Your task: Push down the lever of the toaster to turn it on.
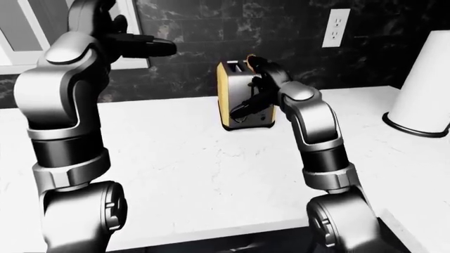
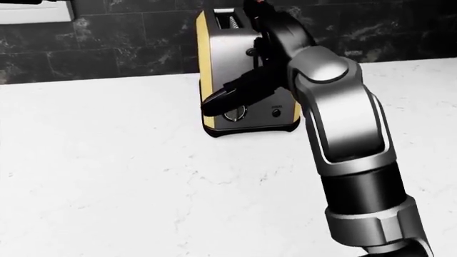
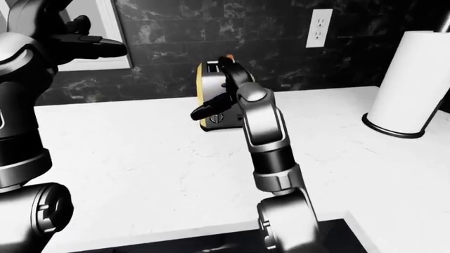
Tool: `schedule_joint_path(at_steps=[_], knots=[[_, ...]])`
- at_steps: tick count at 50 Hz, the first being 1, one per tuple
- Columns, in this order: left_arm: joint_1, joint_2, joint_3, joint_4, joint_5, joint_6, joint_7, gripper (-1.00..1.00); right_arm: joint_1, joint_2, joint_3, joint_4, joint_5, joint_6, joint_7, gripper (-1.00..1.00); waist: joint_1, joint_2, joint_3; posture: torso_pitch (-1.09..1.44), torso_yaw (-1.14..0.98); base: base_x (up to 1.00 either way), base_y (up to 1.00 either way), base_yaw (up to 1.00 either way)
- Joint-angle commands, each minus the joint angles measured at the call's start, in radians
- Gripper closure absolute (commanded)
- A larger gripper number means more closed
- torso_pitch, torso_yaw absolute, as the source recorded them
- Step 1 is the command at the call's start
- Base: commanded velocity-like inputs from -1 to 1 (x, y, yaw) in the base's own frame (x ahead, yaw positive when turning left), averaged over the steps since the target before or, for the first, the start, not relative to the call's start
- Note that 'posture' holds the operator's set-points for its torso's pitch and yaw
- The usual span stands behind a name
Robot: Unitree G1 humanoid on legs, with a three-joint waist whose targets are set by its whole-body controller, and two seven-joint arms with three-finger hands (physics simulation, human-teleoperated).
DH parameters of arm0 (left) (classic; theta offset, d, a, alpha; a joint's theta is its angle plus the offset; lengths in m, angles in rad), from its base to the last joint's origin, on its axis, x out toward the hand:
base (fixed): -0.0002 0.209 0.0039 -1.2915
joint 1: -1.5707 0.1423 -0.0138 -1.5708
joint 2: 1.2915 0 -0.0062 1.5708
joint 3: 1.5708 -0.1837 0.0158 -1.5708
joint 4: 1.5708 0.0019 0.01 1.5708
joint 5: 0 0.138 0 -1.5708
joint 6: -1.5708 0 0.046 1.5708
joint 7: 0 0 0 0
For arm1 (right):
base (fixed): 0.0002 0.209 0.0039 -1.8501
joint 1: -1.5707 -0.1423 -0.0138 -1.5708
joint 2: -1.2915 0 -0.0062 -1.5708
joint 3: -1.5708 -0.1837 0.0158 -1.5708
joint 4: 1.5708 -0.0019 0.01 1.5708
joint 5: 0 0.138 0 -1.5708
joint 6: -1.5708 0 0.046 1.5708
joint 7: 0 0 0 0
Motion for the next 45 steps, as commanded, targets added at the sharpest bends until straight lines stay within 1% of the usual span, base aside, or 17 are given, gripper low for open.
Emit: schedule_joint_path(at_steps=[1,10,15,20,45], knots=[[-0.034,0.012,0.009,-0.02,0.002,-0.029,0.003,-1.0,-0.032,-0.011,-0.017,0.009,0.006,-0.062,-0.019,-1.0,0.0,0.005,-0.013,-0.41,0.0,0.0,0.0,0.0],[-0.037,0.013,0.009,-0.015,0.001,-0.032,0.002,-1.0,-0.067,-0.018,-0.022,0.144,0.033,-0.139,-0.039,-1.0,-0.001,0.005,-0.014,-0.41,0.0,0.0,0.0,0.0],[-0.041,0.017,0.01,-0.015,0.0,-0.029,0.002,-1.0,-0.086,-0.016,-0.026,0.264,0.05,-0.223,-0.057,-1.0,-0.001,0.006,-0.013,-0.41,0.0,0.0,0.0,0.0],[-0.038,0.017,0.01,-0.027,-0.003,-0.022,0.002,-1.0,-0.079,-0.007,-0.022,0.336,0.06,-0.28,-0.069,-1.0,-0.001,0.005,-0.013,-0.41,0.0,0.0,0.0,0.0],[-0.038,0.019,0.012,-0.043,-0.009,-0.009,0.007,-1.0,0.007,0.026,-0.017,0.437,0.094,-0.413,-0.102,-1.0,0.006,0.002,-0.016,-0.41,0.0,0.0,0.0,0.0]])
